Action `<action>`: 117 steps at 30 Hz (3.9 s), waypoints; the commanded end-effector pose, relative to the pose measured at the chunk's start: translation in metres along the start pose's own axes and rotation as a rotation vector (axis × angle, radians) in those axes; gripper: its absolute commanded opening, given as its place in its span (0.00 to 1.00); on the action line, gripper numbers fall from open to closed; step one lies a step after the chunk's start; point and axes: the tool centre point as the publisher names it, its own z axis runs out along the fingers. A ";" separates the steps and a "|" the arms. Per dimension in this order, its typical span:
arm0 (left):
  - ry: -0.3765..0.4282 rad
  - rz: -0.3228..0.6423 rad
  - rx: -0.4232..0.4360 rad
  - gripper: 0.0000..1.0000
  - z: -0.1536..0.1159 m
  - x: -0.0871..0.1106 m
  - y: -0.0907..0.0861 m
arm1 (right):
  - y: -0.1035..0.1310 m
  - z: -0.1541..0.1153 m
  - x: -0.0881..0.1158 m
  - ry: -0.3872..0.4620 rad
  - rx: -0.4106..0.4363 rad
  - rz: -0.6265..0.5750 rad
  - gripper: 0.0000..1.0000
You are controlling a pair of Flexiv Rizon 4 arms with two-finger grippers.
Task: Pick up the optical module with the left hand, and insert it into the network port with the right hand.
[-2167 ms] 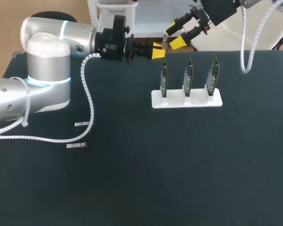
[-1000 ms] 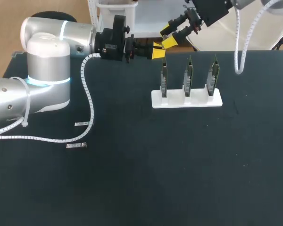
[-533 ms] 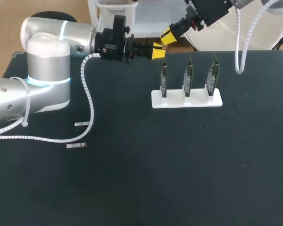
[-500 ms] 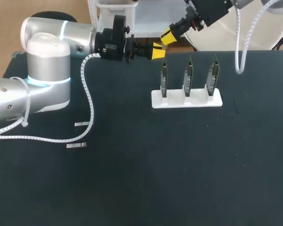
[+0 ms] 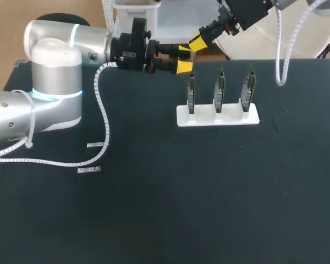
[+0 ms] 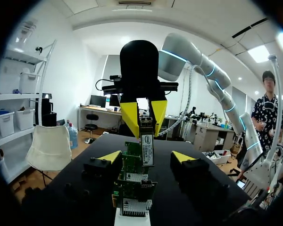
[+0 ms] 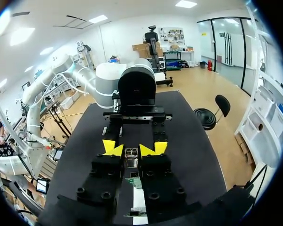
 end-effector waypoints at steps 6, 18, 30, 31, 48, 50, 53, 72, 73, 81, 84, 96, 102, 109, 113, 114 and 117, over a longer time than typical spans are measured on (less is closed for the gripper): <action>-0.002 0.002 0.000 1.00 0.000 0.001 0.000 | 0.004 -0.003 0.002 -0.007 0.010 -0.004 0.00; 0.075 0.045 -0.041 1.00 -0.009 -0.001 -0.005 | 0.005 -0.005 0.003 -0.006 0.008 -0.007 0.00; 0.273 0.023 -0.155 1.00 -0.029 0.018 -0.017 | 0.006 -0.006 0.004 -0.001 0.007 -0.009 0.00; 0.260 0.022 -0.157 1.00 -0.029 0.021 -0.018 | 0.006 -0.006 0.004 0.000 0.007 -0.009 0.00; 0.393 0.028 -0.144 1.00 -0.032 0.040 -0.018 | 0.006 -0.008 0.005 -0.001 0.015 -0.005 0.00; 0.403 0.022 -0.143 1.00 -0.032 0.042 -0.017 | 0.006 -0.008 0.005 -0.001 0.016 -0.005 0.00; 0.417 0.017 -0.136 1.00 -0.032 0.044 -0.015 | 0.006 -0.008 0.005 -0.002 0.017 -0.003 0.00; 0.448 0.008 -0.107 1.00 -0.022 0.049 -0.002 | 0.010 -0.013 0.008 0.000 0.014 -0.004 0.00; 0.448 0.008 -0.107 1.00 -0.022 0.049 -0.002 | 0.010 -0.013 0.009 0.000 0.014 -0.004 0.00; 0.446 0.002 -0.105 1.00 -0.024 0.051 -0.002 | 0.012 -0.013 0.009 0.003 0.013 -0.018 0.00; 0.445 0.002 -0.102 1.00 -0.024 0.051 -0.003 | 0.014 -0.013 0.007 0.007 0.005 -0.038 0.00; 0.445 0.002 -0.102 1.00 -0.024 0.051 -0.003 | 0.020 -0.004 0.013 0.042 -0.043 -0.090 0.00; 0.445 0.002 -0.102 1.00 -0.024 0.051 -0.003 | 0.019 0.000 0.015 0.044 -0.051 -0.120 0.00; 0.445 0.002 -0.102 1.00 -0.024 0.051 -0.003 | 0.021 0.006 0.018 0.051 -0.061 -0.160 0.00; 0.445 0.002 -0.102 1.00 -0.024 0.051 -0.003 | 0.021 0.009 0.020 0.068 -0.038 -0.189 0.00; 0.445 0.002 -0.102 1.00 -0.024 0.051 -0.003 | 0.021 0.009 0.020 0.065 -0.028 -0.192 0.00; 0.445 0.002 -0.102 1.00 -0.024 0.051 -0.003 | 0.020 0.011 0.019 0.074 -0.006 -0.209 0.00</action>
